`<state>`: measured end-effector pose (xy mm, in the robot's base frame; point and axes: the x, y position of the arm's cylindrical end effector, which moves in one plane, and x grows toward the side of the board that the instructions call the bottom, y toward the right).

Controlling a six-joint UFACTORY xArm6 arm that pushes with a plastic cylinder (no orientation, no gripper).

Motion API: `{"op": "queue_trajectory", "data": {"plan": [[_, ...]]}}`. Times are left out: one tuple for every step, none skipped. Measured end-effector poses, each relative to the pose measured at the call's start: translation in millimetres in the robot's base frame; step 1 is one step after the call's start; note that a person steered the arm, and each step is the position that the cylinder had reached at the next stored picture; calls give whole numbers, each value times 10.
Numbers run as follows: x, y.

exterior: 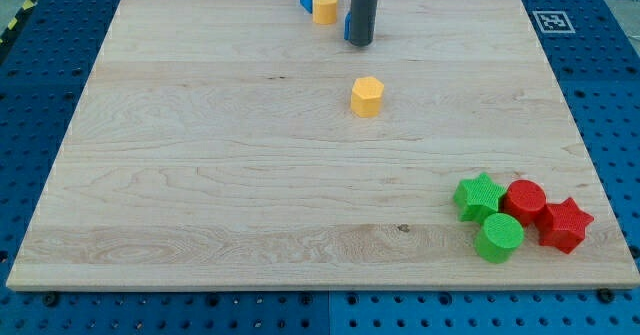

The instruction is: Push the blue cube towards the top left

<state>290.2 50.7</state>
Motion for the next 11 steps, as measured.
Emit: {"op": "queue_trajectory", "data": {"plan": [[-33, 525], [-338, 1106], [-835, 1056], [-980, 873], [-986, 607], [-982, 197], [-979, -211], [-979, -301], [-979, -357], [-972, -483], [-963, -600]]}}
